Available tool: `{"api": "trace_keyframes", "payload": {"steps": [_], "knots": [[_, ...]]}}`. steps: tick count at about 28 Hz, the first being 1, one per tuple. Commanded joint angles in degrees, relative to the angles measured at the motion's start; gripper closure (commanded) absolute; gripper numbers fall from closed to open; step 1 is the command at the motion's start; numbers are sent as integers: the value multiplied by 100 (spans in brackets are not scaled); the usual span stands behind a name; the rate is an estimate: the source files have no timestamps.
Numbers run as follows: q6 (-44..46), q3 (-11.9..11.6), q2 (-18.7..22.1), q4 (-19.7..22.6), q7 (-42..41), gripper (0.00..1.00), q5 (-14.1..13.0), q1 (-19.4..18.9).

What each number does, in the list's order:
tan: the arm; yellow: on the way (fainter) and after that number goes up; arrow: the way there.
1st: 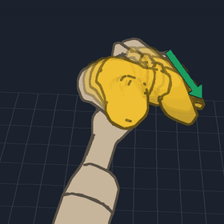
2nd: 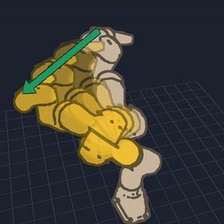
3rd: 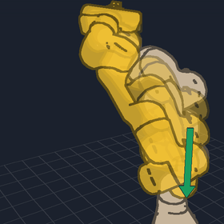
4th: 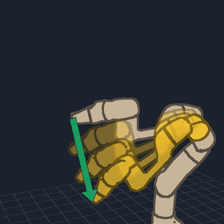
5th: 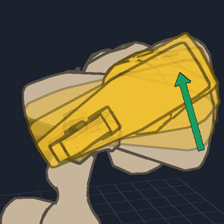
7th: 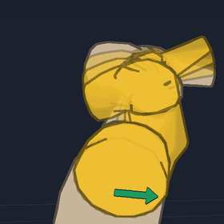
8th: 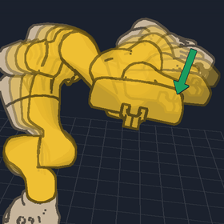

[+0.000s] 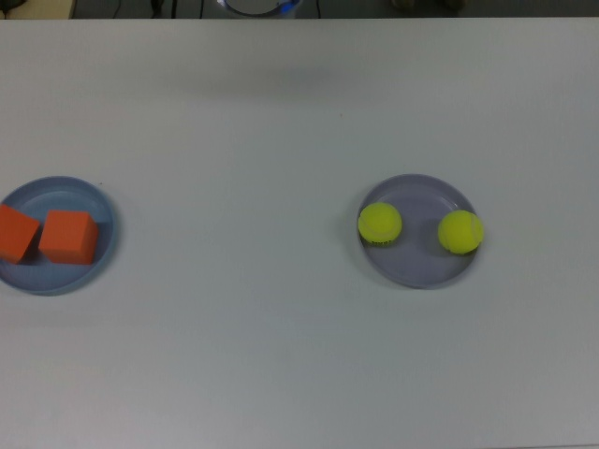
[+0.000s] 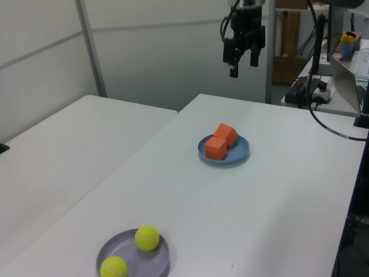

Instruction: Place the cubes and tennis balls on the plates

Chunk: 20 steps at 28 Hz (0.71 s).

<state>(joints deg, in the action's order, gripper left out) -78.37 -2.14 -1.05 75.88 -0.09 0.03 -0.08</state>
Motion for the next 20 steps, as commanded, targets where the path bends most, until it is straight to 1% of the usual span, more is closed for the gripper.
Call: {"api": "trace_keyframes", "payload": {"steps": [1,20], "knots": [[59,38,131,146,70,0,-55,-10],[77,29,114,164,17,0,-47,-10]]}}
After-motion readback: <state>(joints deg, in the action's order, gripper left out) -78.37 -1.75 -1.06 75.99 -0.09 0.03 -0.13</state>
